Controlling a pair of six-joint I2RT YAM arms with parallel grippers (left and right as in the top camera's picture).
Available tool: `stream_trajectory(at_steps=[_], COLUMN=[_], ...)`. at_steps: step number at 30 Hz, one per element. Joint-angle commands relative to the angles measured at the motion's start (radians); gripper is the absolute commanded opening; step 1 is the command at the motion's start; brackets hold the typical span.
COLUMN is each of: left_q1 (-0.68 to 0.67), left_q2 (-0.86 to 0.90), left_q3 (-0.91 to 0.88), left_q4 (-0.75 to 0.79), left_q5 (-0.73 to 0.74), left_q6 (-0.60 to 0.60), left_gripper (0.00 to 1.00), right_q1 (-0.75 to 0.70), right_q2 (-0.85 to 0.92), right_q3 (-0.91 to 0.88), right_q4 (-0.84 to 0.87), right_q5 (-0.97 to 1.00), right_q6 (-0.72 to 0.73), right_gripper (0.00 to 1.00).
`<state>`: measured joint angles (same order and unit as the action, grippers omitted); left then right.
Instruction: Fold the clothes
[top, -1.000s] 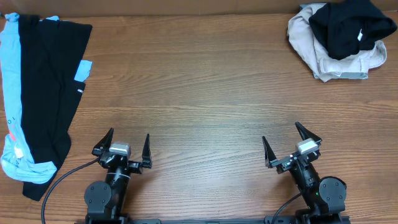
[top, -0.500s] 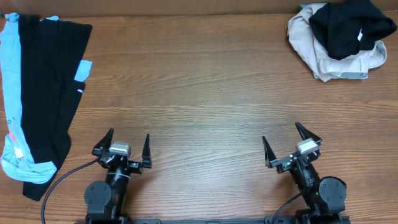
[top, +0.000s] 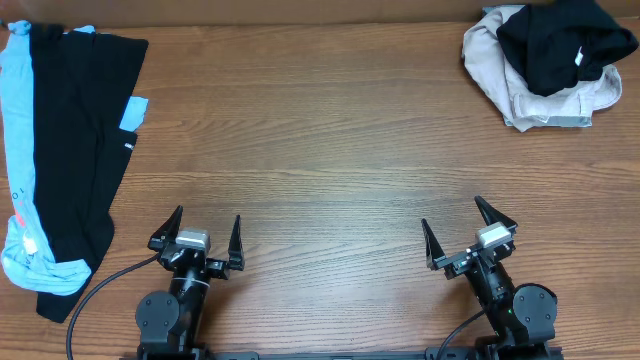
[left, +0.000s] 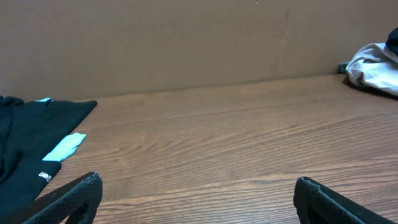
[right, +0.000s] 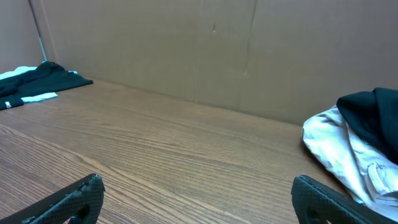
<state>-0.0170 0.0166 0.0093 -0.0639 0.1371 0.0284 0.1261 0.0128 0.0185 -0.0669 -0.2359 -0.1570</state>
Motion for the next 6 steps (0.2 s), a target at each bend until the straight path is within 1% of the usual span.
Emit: stream_trajectory(at_steps=[1, 6], left_q1=[0.01, 0.01], left_q2=[-0.012, -0.012], left_q3=[-0.005, -0.005], left_q4=[-0.003, -0.002], left_q5=[-0.014, -0.014], left_q6=[-0.009, -0.009], left_gripper=[1.0, 1.0], right_q1=[0.002, 0.002], right_q2=[-0.01, -0.01], right_q3=[-0.011, -0.011], right_q4=[0.006, 0.006], right_q5=[0.008, 0.007], right_q6=[0.008, 0.008], right_gripper=[1.0, 1.0])
